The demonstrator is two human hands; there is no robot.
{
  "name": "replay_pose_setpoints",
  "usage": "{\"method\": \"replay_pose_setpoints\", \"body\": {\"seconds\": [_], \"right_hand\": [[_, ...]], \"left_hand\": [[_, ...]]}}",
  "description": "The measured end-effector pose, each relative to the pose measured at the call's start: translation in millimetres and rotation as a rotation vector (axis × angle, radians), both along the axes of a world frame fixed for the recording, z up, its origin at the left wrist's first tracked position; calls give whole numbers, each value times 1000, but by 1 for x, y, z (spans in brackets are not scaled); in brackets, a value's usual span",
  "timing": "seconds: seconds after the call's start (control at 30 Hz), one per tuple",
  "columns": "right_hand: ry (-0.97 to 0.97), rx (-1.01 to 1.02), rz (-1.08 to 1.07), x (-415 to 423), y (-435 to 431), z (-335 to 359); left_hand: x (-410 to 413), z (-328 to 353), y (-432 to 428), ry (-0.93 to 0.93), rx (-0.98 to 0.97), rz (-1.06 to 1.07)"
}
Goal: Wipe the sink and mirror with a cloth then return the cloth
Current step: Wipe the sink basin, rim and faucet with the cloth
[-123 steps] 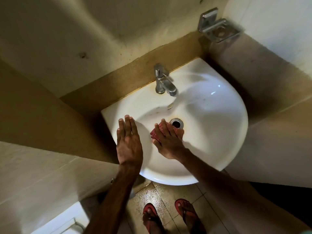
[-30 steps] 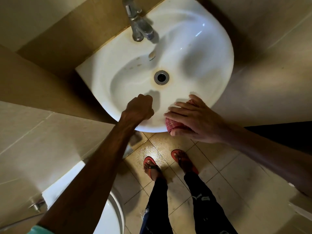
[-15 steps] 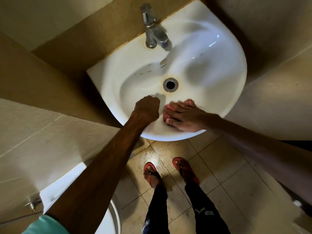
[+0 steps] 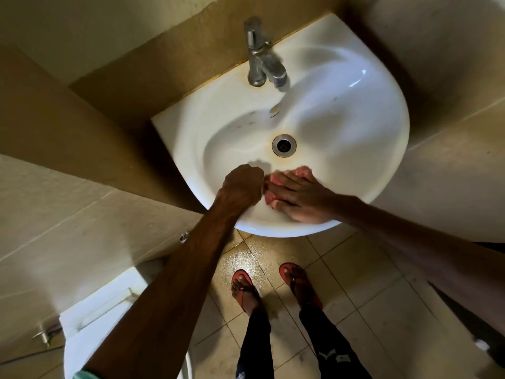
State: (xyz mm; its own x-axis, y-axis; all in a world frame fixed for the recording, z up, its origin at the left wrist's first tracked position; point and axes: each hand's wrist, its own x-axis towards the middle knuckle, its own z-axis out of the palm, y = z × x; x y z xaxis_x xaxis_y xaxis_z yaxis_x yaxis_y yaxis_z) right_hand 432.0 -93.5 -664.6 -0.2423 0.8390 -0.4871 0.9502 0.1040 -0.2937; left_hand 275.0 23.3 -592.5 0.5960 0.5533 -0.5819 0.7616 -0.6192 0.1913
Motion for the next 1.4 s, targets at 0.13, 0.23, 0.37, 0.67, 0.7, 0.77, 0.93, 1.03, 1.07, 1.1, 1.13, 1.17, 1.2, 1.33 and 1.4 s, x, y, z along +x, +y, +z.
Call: {"method": "replay_pose_setpoints", "body": {"seconds": [0.13,0.23,0.37,0.67,0.7,0.77,0.93,1.03,1.07,1.1,1.13,1.17,1.2,1.33,1.4], "right_hand": [[25,-45,-47,0,0,6],[-8,20,-102,0,21,-11],[-88,142,-235,9,54,-36],[-51,91,-425,-28,74,-35],[-15,107,-369,-26,72,-35],[-2,195,-202,-12,61,-41],[-178,389,-172,52,60,-41],[-260,394,-260,41,61,-28],[-227,363,-266,31,60,-34],[-210,343,-233,21,56,-40],[-182,340,-161,15,52,-46],[-151,356,-60,16,49,-51],[-120,404,24,23,48,-52],[-136,506,134,72,63,-38],[-233,470,-65,82,68,-35]], "left_hand": [[1,-4,3,-14,11,1],[6,-2,2,-47,58,4],[7,-8,0,-33,108,-12],[13,-17,-1,-103,157,210],[12,-18,-2,-132,183,225],[9,-21,-4,-181,198,217],[-4,-36,-9,-247,251,45],[-4,-36,-4,-204,202,21],[-3,-32,-3,-168,208,4],[0,-26,-5,-126,212,4],[0,-25,-5,-100,204,9],[0,-23,-6,-84,195,26],[1,-23,-7,-89,204,38],[3,-16,-7,-94,158,53],[4,-17,-6,-149,212,32]]}}
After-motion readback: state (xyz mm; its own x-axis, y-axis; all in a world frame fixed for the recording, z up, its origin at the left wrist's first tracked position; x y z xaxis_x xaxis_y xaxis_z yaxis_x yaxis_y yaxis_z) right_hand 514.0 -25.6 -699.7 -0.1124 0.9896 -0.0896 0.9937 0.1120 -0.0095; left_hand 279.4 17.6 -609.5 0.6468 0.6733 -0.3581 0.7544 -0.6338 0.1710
